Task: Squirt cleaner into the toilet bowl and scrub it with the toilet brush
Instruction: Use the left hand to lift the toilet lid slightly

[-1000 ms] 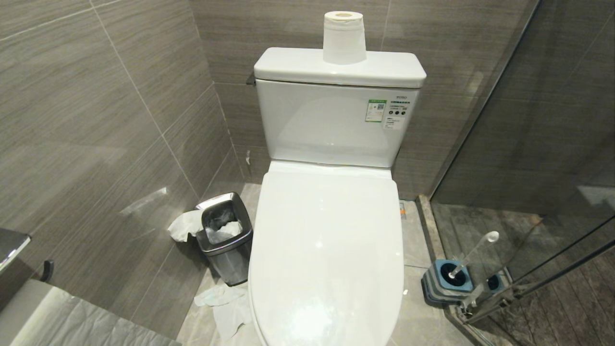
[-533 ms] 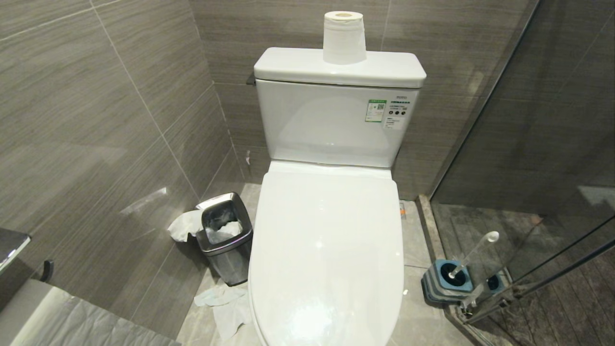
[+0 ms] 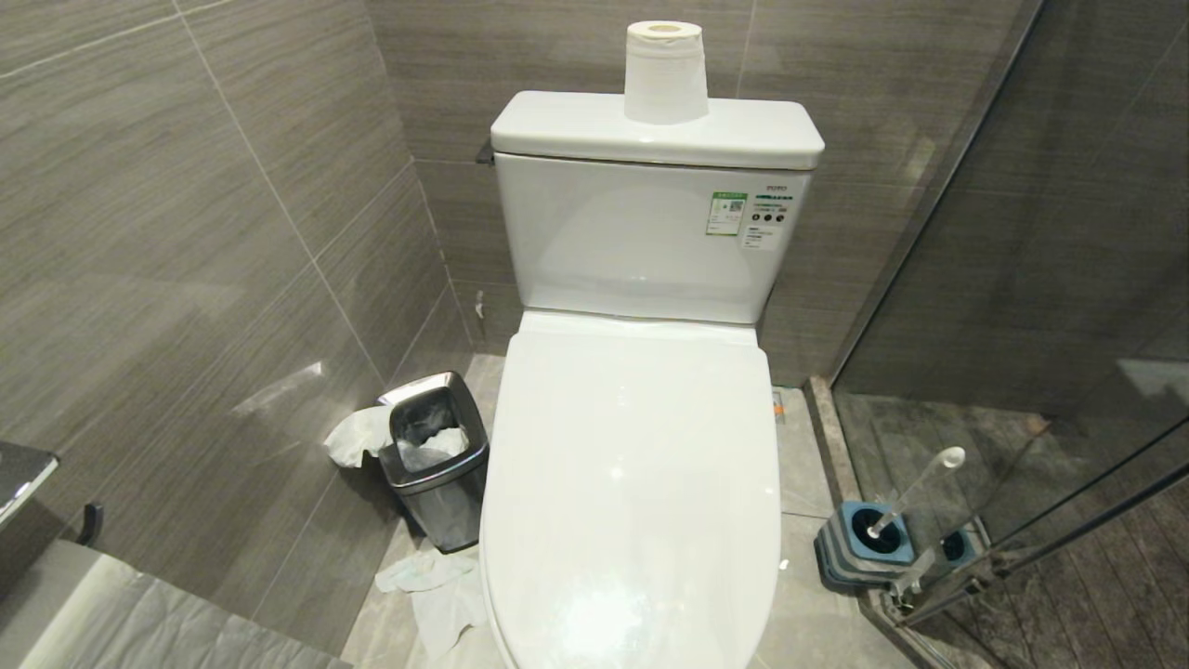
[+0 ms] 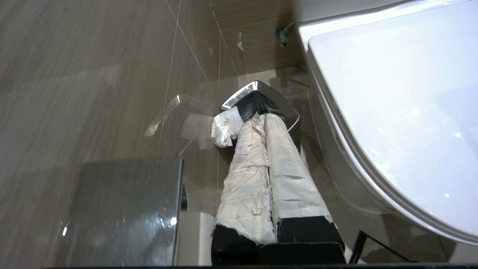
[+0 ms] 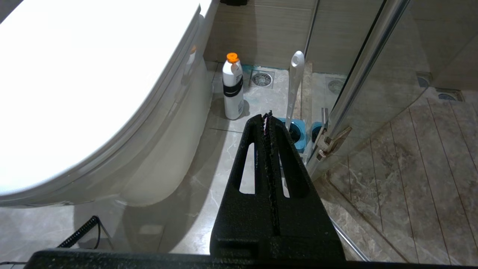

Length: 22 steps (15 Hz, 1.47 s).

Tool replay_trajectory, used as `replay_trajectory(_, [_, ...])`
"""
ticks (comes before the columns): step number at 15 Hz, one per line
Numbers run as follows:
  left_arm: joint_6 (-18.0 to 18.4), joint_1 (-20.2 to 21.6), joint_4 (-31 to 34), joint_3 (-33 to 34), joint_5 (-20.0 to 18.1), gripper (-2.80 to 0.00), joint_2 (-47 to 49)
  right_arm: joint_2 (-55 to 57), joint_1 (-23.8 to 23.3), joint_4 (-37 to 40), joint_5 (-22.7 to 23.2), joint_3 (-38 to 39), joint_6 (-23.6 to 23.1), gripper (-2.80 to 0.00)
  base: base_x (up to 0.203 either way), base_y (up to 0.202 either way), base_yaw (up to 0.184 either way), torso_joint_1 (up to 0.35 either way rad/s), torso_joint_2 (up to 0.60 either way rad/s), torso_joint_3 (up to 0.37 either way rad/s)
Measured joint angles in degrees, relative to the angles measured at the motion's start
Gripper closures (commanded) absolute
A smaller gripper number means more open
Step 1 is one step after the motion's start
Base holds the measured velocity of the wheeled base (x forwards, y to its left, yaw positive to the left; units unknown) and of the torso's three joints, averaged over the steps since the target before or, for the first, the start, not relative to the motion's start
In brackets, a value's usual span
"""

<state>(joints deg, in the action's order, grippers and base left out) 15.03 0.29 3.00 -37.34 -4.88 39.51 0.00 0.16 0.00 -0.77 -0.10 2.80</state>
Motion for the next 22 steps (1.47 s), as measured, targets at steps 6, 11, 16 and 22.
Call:
replay_trajectory(6, [2.1,0.0,0.0,-7.6,0.1,0.0,12.9,0.0,0.0,0.0,0.0,0.0,0.1,0.0,0.0,0.0,0.0,0.0,0.0,0.0])
replay_trajectory(11, [5.0,-0.2,-0.1,-12.4,0.1,0.0,23.7,0.0,0.0,0.0,0.0,0.0,0.1,0.0,0.0,0.0,0.0,0.0,0.0,0.0])
replay_trajectory(16, [5.9,-1.2,-0.3,-18.5,0.4,0.0,35.6,0.0,0.0,0.0,0.0,0.0,0.1,0.0,0.0,0.0,0.0,0.0,0.0,0.0])
replay_trajectory(22, [6.1,-5.0,-8.5,-22.8,1.9,0.0,50.0,0.0,0.0,0.0,0.0,0.0,0.1,0.0,0.0,0.0,0.0,0.0,0.0,0.0])
